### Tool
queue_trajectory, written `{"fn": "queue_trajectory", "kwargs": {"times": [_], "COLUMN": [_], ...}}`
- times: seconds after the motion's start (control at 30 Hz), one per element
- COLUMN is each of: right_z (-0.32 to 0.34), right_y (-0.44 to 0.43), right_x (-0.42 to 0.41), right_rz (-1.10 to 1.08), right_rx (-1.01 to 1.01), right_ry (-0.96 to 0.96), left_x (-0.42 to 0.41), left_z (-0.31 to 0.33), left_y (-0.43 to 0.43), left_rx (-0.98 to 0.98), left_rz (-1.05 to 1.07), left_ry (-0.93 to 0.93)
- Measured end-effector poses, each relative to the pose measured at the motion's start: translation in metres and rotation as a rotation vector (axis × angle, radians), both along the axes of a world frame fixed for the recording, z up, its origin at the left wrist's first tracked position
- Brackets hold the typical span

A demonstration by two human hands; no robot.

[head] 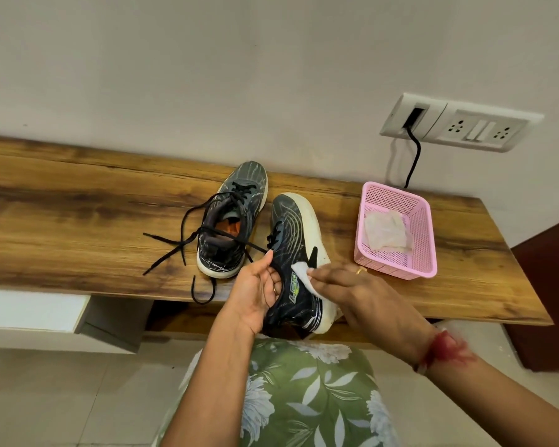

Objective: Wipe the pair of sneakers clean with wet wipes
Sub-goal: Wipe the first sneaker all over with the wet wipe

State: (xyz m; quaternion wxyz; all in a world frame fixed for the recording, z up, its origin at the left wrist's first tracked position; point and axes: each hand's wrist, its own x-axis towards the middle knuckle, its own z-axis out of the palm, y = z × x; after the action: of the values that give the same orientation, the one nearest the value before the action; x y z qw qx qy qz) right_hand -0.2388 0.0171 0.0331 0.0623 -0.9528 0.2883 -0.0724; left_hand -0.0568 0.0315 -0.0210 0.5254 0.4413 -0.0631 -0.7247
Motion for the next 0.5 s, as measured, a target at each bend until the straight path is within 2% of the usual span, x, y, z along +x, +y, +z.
{"fn": "queue_trajectory", "kwargs": {"times": [0.17, 0.3, 0.43, 0.5], "right_z": [0.001, 0.005, 0.009, 0.006], "right_y": [-0.010, 0.009, 0.003, 0.013], "right_x": [0.000, 0.000, 0.005, 0.009], "right_rz": [-0.081, 0.021, -0.165, -0.135], "right_rx": [-0.024, -0.055, -0.151, -0.206], "right_ry": [-0.030, 0.037, 0.001, 0.002], "left_x": [-0.004, -0.007, -0.015, -0.017], "left_z": [0.005, 0.003, 0.007, 0.006], "left_y": [0.001, 0.000, 0.000, 0.001], "left_rx": [0.020, 0.036, 0.015, 0.014], "left_rz": [0.004, 0.059, 0.083, 0.087], "left_ry": [0.018, 0.049, 0.072, 0.075]}}
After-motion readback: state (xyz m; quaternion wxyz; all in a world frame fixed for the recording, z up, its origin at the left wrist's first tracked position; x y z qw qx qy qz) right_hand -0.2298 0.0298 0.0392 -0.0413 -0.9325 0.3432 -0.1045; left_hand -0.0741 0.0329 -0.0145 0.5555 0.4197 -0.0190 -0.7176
